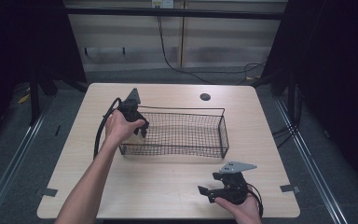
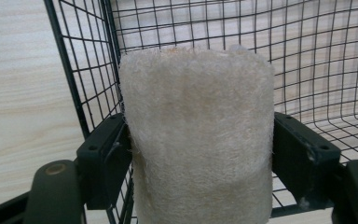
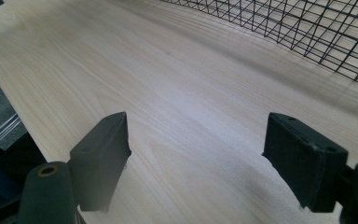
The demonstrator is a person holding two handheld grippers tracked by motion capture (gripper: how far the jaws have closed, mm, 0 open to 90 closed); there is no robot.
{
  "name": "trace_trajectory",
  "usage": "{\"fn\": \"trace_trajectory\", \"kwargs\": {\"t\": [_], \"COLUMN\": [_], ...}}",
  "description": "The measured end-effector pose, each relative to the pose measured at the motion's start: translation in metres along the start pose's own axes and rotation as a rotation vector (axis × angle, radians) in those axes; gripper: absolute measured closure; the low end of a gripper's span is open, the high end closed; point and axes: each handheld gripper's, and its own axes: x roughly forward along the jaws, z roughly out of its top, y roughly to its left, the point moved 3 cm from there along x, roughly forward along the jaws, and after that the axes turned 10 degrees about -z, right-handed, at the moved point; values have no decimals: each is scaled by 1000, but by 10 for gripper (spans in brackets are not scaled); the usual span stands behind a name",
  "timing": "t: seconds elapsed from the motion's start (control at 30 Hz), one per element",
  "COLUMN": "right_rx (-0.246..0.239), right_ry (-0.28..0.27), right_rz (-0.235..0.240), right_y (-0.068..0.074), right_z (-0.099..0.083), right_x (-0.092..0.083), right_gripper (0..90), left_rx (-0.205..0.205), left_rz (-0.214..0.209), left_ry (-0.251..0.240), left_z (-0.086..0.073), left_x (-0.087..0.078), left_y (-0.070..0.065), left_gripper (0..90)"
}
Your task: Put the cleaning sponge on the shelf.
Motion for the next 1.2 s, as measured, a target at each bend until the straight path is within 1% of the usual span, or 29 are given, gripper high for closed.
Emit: {"fn": "trace_trajectory", "kwargs": {"t": [0.03,0.1,0.13,0.17,0.2,0.23,0.27,0.3,0.33,0.4,0.43,0.47,0.5,0.57,0.63,0.67,0.73,0.8,0.83,0.87,0.93,1.0,1.07,1.1,1.13,1.2], "right_rx": [-1,-1,-1,-1,-2,-2,-2,-2,-2,4,4,5,7,1,-1,1,1,8,8,6,3,8,5,5,2,1], "right_ry": [0,0,0,0,1,1,0,-1,-1,2,2,2,4,0,-1,0,0,4,4,3,0,4,3,3,0,2], "right_rz": [-1,-1,-1,0,1,1,0,0,-1,-1,-1,0,0,1,2,2,3,1,1,1,3,2,1,1,4,3], "right_y": [0,0,0,0,0,0,0,0,0,0,0,0,0,0,0,0,0,0,0,0,0,0,0,0,0,0], "right_z": [0,0,0,0,0,0,0,0,0,0,0,0,0,0,0,0,0,0,0,0,0,0,0,0,0,0], "right_x": [0,1,1,1,1,1,1,0,0,0,-1,0,0,0,0,0,0,0,0,-1,-1,0,0,0,0,1], "right_gripper": [221,221,222,222,221,221,222,221,221,221,221,221,221,221,222,222,221,221,222,221,221,221,221,222,221,221], "left_rx": [0,12,14,20,13,20,11,0,-16,-19,-22,-23,-24,-27,-33,-29,-16,-31,-31,-35,-38,-38,-44,-22,-20,-16], "left_rz": [12,24,30,40,44,44,39,53,56,74,68,74,68,61,60,57,31,42,51,58,45,47,26,33,36,37], "left_ry": [-8,0,-15,-15,-13,-1,5,-5,-10,-5,3,-7,-7,5,-2,-5,11,0,5,0,16,25,30,33,24,32], "left_z": [0,0,0,0,0,0,0,0,1,1,1,1,2,2,3,3,3,4,5,5,5,5,5,5,4,4], "left_x": [1,2,4,4,6,7,9,10,11,13,14,15,16,17,19,20,20,21,22,24,28,33,33,34,34,34], "left_y": [-1,-4,-5,-7,-8,-8,-9,-10,-9,-10,-12,-13,-14,-16,-18,-19,-23,-22,-20,-19,-18,-16,-15,-16,-18,-19], "left_gripper": [260,260,261,261,261,261,261,260,260,261,261,260,260,260,260,260,259,259,259,259,259,259,259,258,258,258]}}
